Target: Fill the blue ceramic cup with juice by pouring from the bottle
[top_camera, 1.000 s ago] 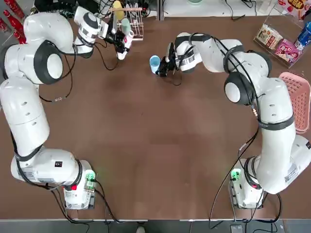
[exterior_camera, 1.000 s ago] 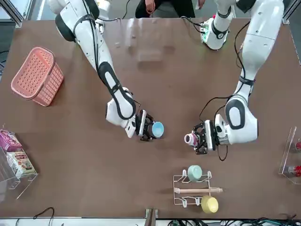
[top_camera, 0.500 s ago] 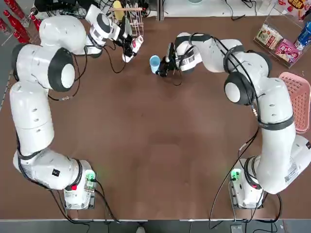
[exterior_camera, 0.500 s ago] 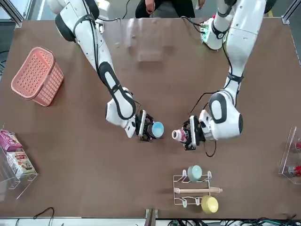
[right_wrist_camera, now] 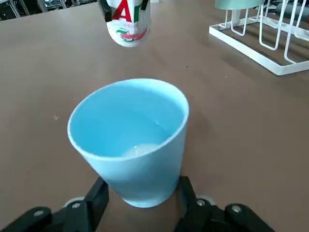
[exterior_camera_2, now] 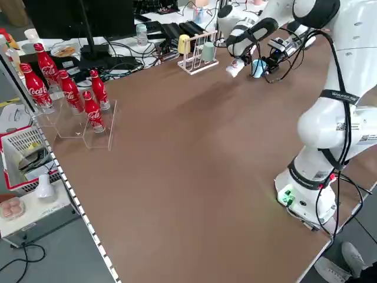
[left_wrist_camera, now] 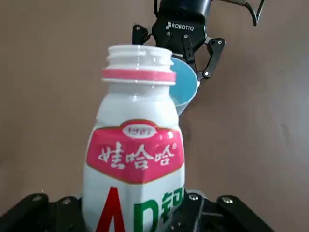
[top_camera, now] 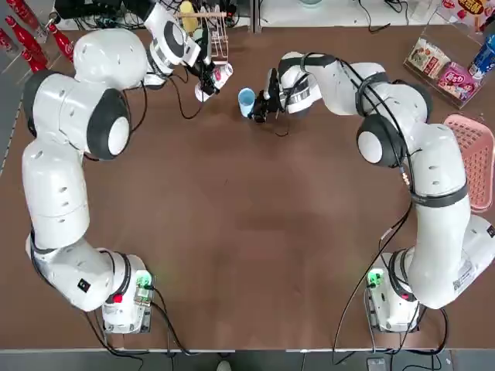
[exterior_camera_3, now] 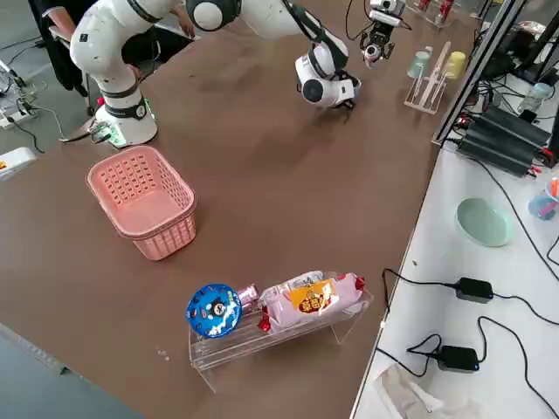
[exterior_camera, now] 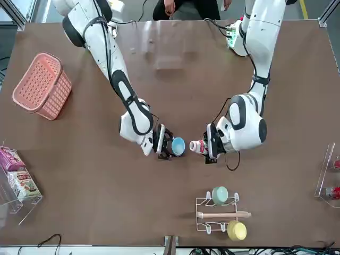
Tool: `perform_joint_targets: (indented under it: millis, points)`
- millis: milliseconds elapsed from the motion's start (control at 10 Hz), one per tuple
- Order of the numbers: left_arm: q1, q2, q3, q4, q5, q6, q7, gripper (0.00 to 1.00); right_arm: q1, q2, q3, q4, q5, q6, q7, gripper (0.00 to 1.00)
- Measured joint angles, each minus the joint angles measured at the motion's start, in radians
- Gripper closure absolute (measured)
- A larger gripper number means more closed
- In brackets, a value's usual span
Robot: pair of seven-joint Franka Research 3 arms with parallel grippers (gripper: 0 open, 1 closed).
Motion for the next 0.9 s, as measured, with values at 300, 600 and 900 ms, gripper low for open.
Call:
perform_joint_targets:
  millis: [300,600,900]
  points:
    - [-0.063,-0.002,0.069,0.001,0.050,0.001,-0.030,0.56,0.000,0.000,0.000,0.000,0.000,0.000,0.000,0.32]
    - [-0.105,-0.002,0.070,0.002,0.084,0.004,-0.099,0.56,0.000,0.000,0.000,0.000,0.000,0.000,0.000,0.32]
    - [-0.128,-0.002,0.071,0.017,0.158,0.007,-0.189,0.56,0.000,0.000,0.000,0.000,0.000,0.000,0.000,0.32]
